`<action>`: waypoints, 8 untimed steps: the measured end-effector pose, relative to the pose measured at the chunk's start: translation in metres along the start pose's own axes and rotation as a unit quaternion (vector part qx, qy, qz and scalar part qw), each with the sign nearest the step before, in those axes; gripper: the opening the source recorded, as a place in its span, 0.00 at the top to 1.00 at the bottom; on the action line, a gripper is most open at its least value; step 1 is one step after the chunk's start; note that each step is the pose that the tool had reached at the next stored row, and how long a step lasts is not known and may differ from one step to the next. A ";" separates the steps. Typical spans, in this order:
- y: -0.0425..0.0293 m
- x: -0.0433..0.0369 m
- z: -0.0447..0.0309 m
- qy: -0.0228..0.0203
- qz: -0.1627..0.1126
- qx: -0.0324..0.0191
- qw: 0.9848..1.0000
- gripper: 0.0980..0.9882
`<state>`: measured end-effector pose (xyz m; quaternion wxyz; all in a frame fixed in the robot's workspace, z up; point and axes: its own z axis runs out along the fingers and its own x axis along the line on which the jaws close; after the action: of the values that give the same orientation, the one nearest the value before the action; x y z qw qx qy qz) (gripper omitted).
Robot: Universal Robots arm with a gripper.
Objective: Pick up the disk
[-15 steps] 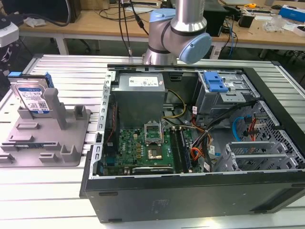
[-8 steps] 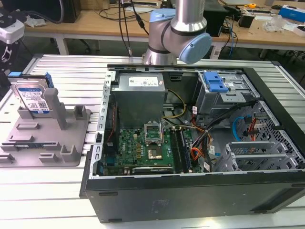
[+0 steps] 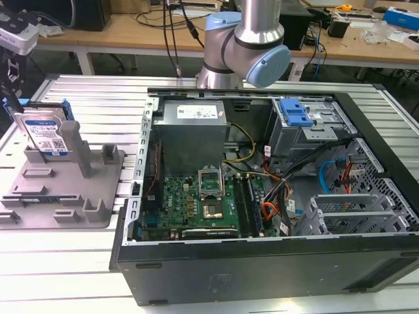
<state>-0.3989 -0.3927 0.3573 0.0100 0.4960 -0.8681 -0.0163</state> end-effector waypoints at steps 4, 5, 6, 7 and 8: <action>0.0000 0.0000 0.0009 0.002 -0.059 0.000 0.998 0.57; 0.0000 0.0000 0.0011 0.003 -0.078 0.000 0.997 0.56; 0.0000 0.0000 0.0011 0.003 -0.087 0.000 0.996 0.56; 0.0000 0.0000 0.0012 0.004 -0.097 0.000 0.995 0.56; -0.0001 0.0000 0.0013 0.004 -0.111 0.000 0.994 0.48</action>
<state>-0.3989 -0.3927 0.3560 0.0117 0.5897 -0.8074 -0.0151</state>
